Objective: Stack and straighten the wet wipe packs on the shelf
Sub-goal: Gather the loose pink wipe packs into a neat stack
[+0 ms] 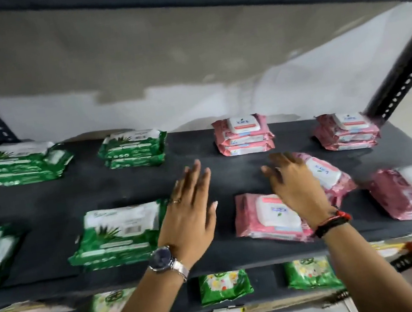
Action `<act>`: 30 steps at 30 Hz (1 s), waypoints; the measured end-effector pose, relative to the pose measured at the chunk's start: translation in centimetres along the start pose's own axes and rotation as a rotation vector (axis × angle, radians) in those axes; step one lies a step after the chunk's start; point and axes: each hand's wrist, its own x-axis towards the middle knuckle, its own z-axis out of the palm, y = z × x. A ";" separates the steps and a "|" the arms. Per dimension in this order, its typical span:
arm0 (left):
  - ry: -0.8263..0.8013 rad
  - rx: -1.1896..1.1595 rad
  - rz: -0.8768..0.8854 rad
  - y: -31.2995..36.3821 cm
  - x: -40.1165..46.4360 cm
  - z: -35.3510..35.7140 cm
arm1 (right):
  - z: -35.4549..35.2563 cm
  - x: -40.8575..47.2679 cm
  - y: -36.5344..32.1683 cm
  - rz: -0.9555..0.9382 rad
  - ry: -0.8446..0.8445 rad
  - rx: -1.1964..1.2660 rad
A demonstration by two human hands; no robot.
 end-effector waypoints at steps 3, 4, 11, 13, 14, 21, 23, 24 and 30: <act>-0.145 0.053 0.003 1.2 0.1 3.3 | -1.6 1.7 5.8 0.115 -0.071 -0.126; -0.181 0.057 -0.018 1.2 0.0 4.3 | -1.8 2.1 7.5 0.148 -0.140 -0.180; -0.348 0.050 -0.160 -0.2 -1.9 8.5 | -1.3 3.2 12.2 0.224 -0.311 -0.190; -0.345 0.043 -0.170 -0.3 -1.9 8.7 | -1.5 3.3 12.0 0.214 -0.267 -0.191; -0.352 0.056 -0.172 -0.3 -1.8 8.6 | -1.6 3.2 11.8 0.198 -0.241 -0.181; -0.309 0.053 -0.173 0.4 -1.6 7.8 | -4.6 1.8 6.8 -0.226 -0.156 0.042; -0.322 0.034 -0.182 0.2 -1.7 7.9 | -4.8 0.7 5.1 -0.341 -0.269 0.121; -0.331 0.016 -0.190 0.2 -1.7 7.9 | -4.5 0.1 4.5 -0.373 -0.331 0.135; -0.315 -0.013 -0.162 0.1 -1.8 7.9 | -1.9 -1.3 4.7 -0.380 -0.465 -0.003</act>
